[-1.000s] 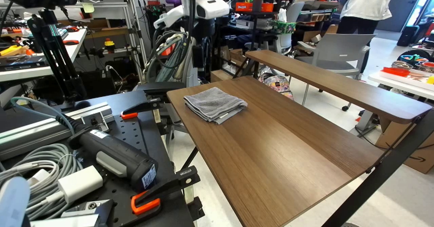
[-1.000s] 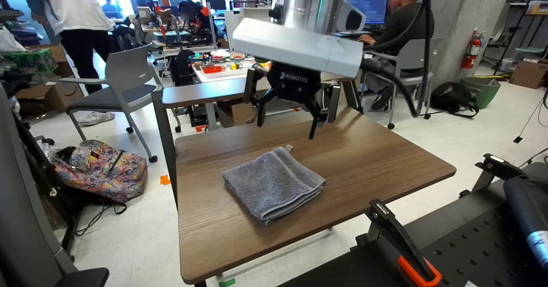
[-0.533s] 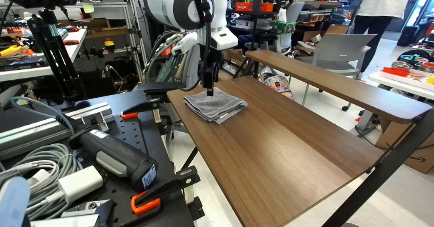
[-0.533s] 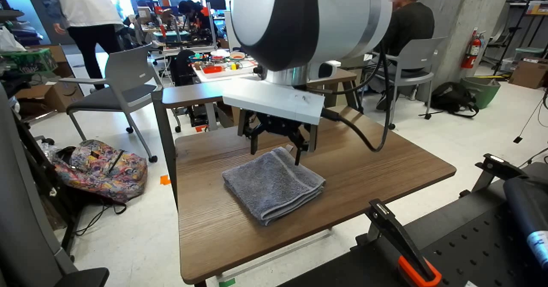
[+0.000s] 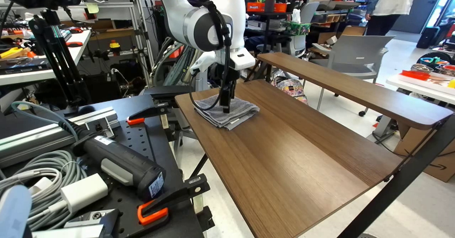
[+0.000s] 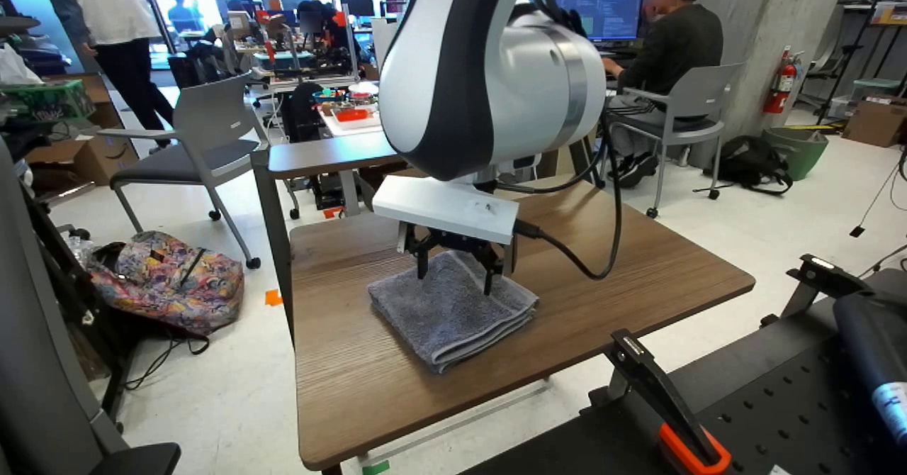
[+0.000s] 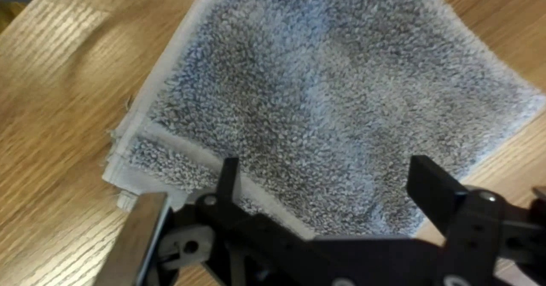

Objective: Move the grey towel to the top right side of the table

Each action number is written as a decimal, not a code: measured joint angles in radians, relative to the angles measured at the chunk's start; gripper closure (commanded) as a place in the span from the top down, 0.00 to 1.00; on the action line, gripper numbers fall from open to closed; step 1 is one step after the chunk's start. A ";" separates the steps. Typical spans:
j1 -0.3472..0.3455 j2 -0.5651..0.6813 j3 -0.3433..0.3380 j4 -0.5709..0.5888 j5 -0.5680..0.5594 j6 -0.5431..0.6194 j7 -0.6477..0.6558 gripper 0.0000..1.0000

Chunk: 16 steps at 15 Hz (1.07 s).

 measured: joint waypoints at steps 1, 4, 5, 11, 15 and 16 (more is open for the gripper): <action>0.000 0.017 -0.006 0.019 0.004 -0.008 0.000 1.00; 0.000 0.056 -0.023 0.075 0.016 -0.051 -0.002 1.00; -0.001 0.063 -0.028 0.091 0.017 -0.069 -0.002 1.00; -0.005 0.092 -0.068 0.151 0.017 -0.144 -0.004 1.00; -0.011 0.114 -0.128 0.177 0.016 -0.151 -0.003 1.00; -0.017 0.120 -0.143 0.186 0.017 -0.154 -0.001 1.00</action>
